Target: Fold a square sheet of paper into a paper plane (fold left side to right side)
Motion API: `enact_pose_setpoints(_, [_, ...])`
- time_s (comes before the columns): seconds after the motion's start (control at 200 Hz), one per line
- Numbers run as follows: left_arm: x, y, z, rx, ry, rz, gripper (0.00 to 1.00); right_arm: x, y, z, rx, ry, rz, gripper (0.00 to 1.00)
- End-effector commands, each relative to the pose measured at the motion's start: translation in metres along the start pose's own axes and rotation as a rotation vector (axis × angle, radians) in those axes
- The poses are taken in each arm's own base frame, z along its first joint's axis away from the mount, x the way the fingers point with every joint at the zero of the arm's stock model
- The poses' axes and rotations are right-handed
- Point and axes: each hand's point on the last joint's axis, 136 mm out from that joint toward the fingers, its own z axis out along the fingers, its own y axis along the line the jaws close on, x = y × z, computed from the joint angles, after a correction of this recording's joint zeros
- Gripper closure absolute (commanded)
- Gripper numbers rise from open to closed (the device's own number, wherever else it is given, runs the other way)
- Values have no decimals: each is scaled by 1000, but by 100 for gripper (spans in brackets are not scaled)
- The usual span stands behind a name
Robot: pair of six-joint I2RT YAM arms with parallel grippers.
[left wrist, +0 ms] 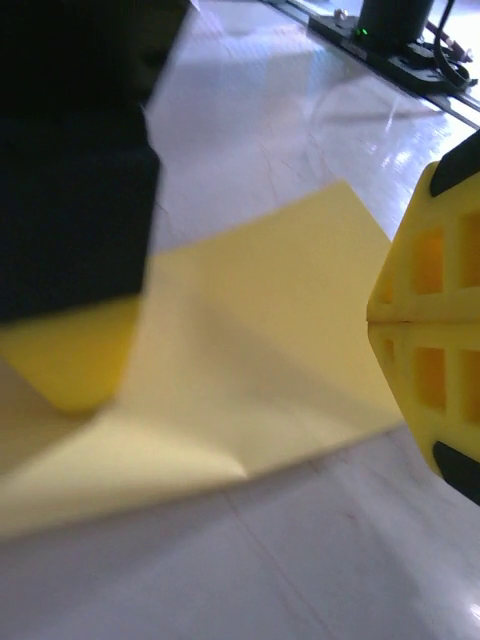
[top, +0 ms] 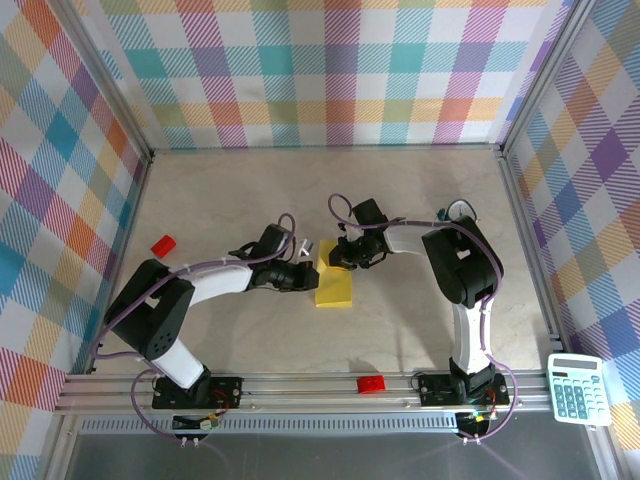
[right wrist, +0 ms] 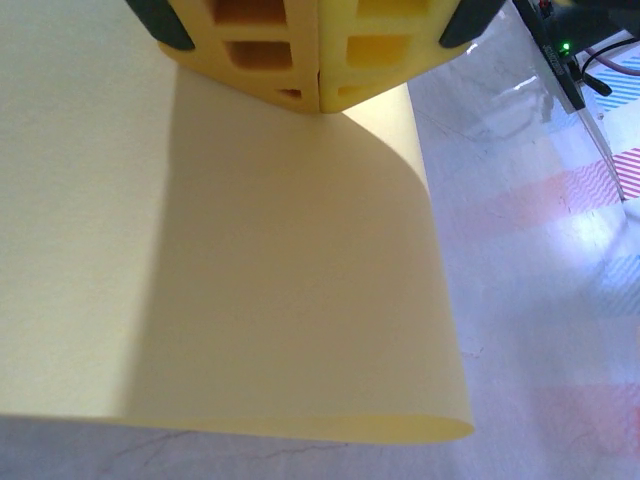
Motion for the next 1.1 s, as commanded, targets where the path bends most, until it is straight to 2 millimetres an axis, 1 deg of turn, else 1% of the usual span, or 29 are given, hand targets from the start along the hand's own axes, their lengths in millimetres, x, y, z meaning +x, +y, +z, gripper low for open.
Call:
enact_pose_setpoints(0.0, [-9, -8, 14, 58, 10, -3, 100, 32, -46, 8, 145, 90, 91, 100])
enact_pose_setpoints(0.115, [-7, -7, 28, 71, 34, -1, 100, 33, -47, 9, 149, 94, 92, 100])
enact_pose_setpoints(0.195, [-4, -5, 34, 72, 46, -4, 100, 34, -48, 9, 153, 95, 93, 100])
enact_pose_setpoints(0.285, [5, 5, 37, 44, 63, -10, 100, 34, -49, 9, 159, 96, 92, 100])
enact_pose_setpoints(0.405, [16, 15, 36, 12, 83, -19, 100, 35, -51, 9, 166, 101, 94, 100])
enact_pose_setpoints(0.6, [36, 26, 33, -8, 117, -40, 100, 36, -52, 9, 176, 102, 91, 100])
enact_pose_setpoints(0.74, [48, 30, 33, -13, 141, -50, 100, 36, -55, 9, 184, 108, 92, 100])
enact_pose_setpoints(0.88, [61, 35, 27, -35, 162, -63, 100, 35, -56, 9, 193, 113, 85, 100])
enact_pose_setpoints(1.095, [78, 36, 20, -41, 195, -74, 100, 31, -54, 10, 191, 112, 77, 100])
